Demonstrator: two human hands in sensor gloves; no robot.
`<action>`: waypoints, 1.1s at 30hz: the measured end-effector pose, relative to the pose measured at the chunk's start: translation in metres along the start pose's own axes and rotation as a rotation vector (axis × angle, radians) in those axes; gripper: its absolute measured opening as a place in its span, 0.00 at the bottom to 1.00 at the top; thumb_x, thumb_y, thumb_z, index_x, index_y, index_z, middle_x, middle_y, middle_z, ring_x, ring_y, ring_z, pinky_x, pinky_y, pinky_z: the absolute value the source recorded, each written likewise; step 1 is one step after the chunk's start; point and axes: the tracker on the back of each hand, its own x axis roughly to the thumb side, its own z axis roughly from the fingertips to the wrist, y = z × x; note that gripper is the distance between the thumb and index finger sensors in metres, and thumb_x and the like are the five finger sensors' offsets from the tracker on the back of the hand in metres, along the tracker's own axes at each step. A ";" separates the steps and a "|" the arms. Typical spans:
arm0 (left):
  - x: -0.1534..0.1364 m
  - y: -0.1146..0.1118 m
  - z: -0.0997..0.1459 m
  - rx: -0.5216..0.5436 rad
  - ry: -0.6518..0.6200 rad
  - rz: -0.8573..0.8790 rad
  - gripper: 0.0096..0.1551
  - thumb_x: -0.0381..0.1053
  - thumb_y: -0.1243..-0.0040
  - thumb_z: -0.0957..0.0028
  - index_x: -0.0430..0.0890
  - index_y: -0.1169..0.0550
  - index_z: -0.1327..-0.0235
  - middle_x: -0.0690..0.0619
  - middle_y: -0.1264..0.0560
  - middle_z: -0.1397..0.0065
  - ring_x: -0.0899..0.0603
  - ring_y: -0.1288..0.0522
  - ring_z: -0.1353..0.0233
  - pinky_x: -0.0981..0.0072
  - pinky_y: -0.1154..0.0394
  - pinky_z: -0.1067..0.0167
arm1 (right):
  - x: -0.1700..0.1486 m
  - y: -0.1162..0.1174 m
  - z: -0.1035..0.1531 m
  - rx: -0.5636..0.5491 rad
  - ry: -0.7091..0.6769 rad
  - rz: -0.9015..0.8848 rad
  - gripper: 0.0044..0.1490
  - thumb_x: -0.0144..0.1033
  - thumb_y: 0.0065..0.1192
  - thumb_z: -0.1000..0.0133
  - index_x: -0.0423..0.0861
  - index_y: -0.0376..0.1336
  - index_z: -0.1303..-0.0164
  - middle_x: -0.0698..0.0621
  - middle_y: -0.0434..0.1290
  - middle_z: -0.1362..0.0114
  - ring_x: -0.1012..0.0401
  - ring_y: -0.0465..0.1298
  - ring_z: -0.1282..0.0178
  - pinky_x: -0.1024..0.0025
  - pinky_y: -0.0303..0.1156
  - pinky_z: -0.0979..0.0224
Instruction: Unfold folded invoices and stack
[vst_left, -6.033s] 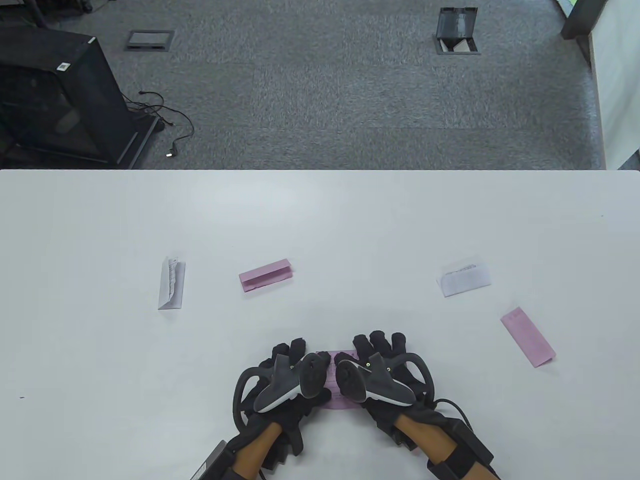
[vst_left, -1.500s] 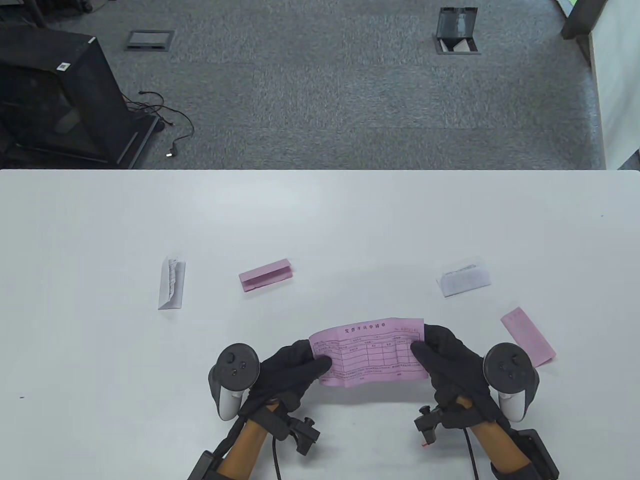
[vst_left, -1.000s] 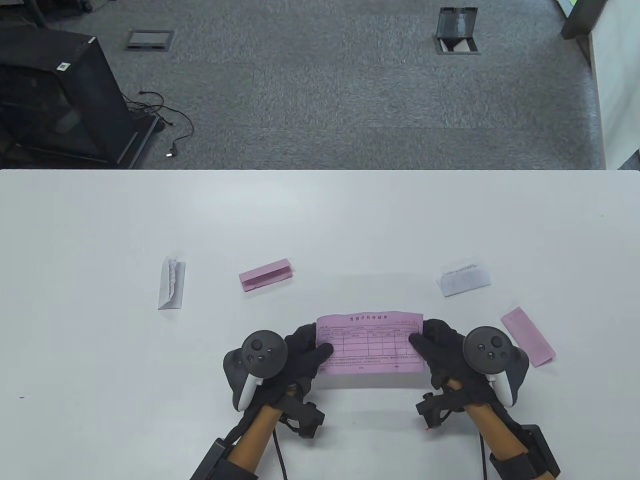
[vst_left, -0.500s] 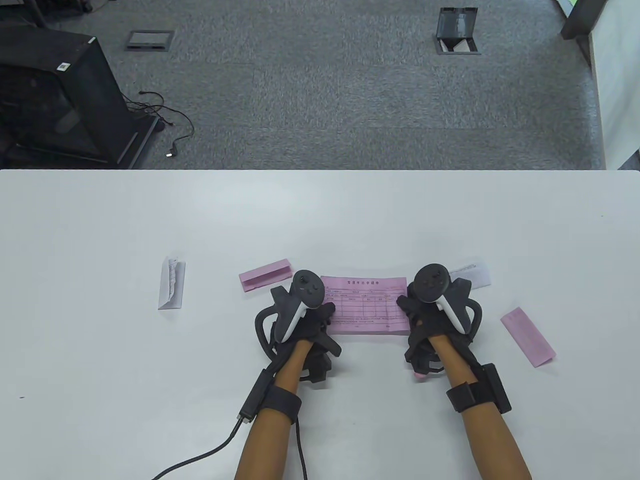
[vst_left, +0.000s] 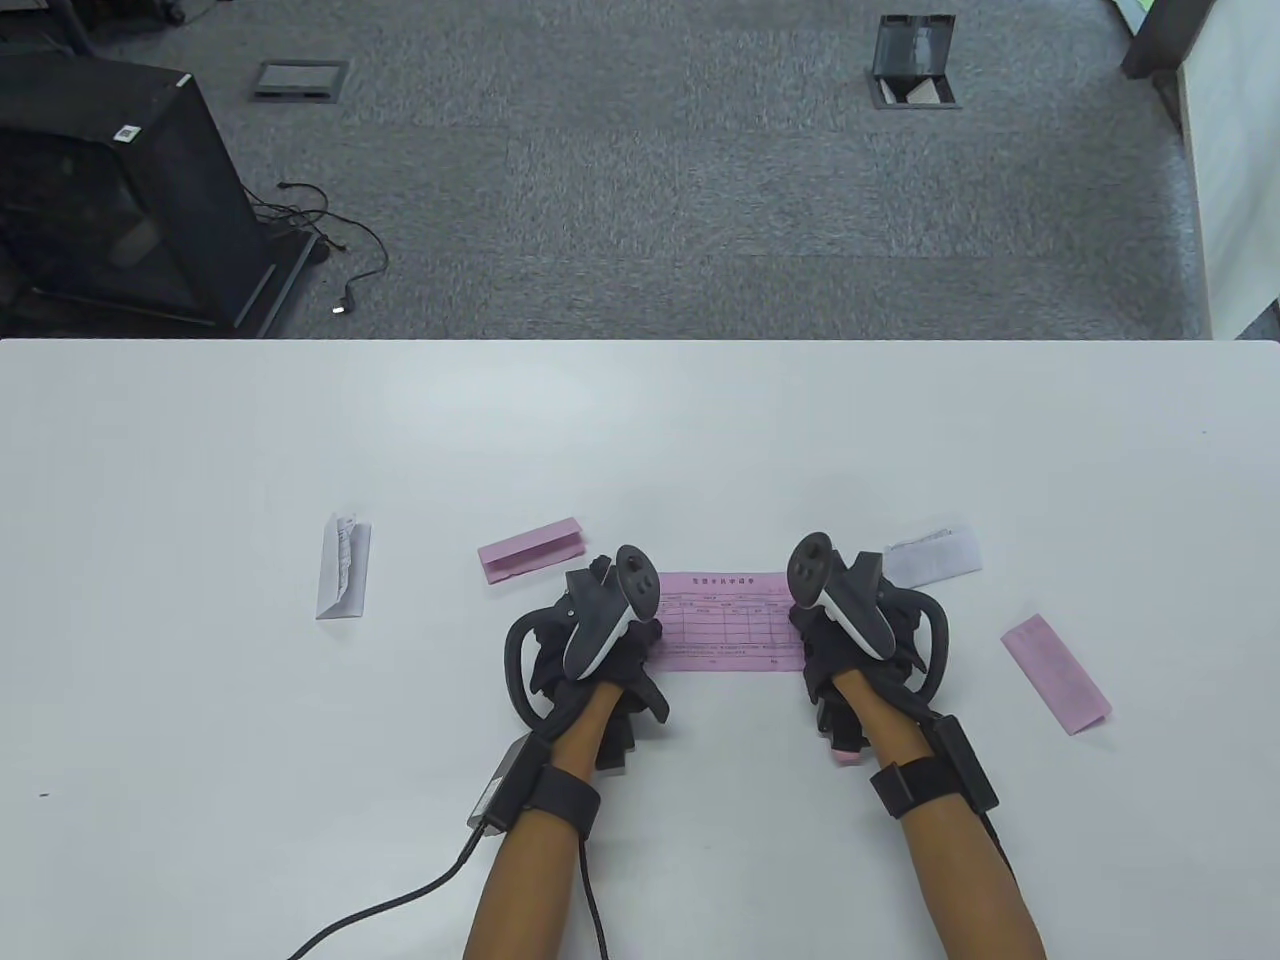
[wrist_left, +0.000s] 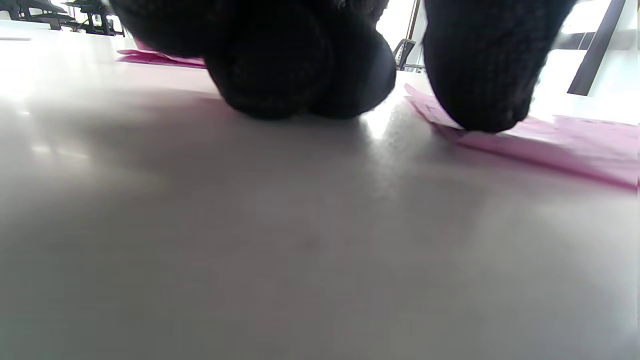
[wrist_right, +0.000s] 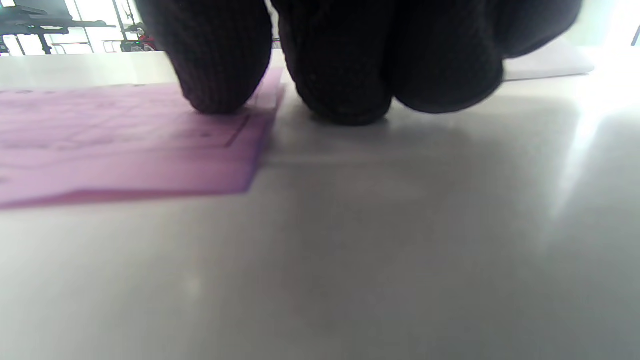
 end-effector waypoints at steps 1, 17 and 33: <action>0.000 0.000 0.000 0.000 -0.001 0.002 0.53 0.64 0.27 0.58 0.47 0.35 0.21 0.54 0.16 0.53 0.47 0.19 0.54 0.57 0.22 0.52 | -0.001 0.000 -0.001 -0.001 0.000 -0.008 0.34 0.55 0.65 0.52 0.47 0.67 0.41 0.54 0.79 0.57 0.53 0.79 0.54 0.45 0.65 0.31; -0.020 0.014 0.043 0.105 -0.103 0.117 0.47 0.64 0.34 0.51 0.44 0.34 0.22 0.43 0.19 0.37 0.37 0.21 0.40 0.47 0.25 0.43 | -0.060 -0.060 0.015 -0.168 -0.109 -0.097 0.32 0.48 0.63 0.48 0.50 0.63 0.34 0.50 0.77 0.41 0.48 0.76 0.40 0.41 0.61 0.27; -0.081 0.005 0.103 0.117 -0.238 0.342 0.45 0.63 0.36 0.48 0.43 0.34 0.22 0.39 0.22 0.31 0.33 0.25 0.34 0.41 0.29 0.38 | -0.069 -0.023 -0.050 0.027 -0.102 0.441 0.57 0.47 0.66 0.48 0.66 0.33 0.20 0.51 0.41 0.11 0.38 0.43 0.13 0.26 0.45 0.22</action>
